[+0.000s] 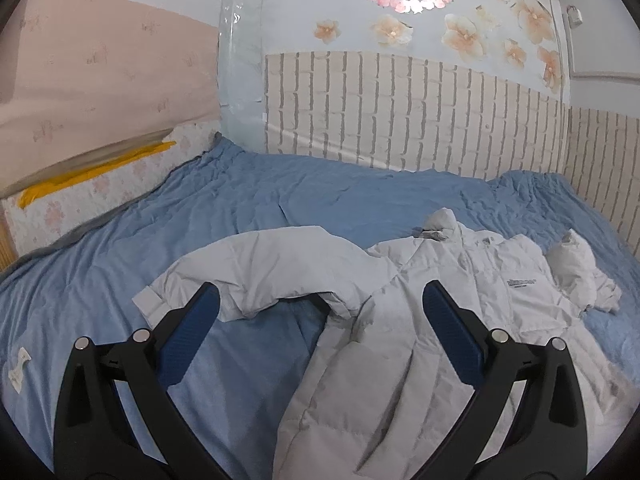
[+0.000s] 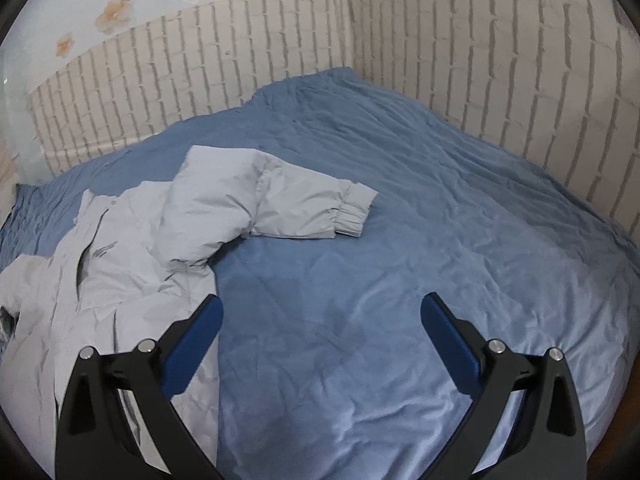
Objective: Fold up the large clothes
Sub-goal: 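Move both open grippers over the spread jacket toward its sleeve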
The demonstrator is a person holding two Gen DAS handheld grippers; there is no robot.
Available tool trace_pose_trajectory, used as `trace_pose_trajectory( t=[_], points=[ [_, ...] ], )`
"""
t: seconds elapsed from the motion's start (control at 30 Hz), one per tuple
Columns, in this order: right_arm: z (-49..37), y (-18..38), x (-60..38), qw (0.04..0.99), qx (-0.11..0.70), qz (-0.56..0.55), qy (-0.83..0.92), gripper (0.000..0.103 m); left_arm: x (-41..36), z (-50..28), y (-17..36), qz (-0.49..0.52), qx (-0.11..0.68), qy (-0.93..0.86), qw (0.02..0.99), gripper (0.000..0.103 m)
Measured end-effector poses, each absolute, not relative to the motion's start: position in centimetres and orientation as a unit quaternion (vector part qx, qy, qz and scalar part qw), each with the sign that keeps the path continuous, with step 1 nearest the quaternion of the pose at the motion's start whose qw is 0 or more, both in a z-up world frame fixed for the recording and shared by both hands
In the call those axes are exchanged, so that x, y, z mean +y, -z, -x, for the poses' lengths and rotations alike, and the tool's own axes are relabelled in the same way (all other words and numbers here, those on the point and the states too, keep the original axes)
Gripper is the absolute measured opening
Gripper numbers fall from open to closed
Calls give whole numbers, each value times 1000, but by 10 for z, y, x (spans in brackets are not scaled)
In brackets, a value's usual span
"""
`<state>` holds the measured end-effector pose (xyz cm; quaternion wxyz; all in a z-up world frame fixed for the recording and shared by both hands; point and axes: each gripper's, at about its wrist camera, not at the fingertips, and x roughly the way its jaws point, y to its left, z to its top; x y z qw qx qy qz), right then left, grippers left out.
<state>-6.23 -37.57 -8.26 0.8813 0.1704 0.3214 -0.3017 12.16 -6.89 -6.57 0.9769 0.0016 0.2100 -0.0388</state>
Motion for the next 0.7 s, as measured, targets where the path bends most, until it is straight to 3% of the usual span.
trace_pose_trajectory(
  t=[0.7],
  points=[
    [65, 66, -360, 895, 303, -145, 293, 99, -64, -131, 79, -6, 221, 15, 975, 100]
  ],
)
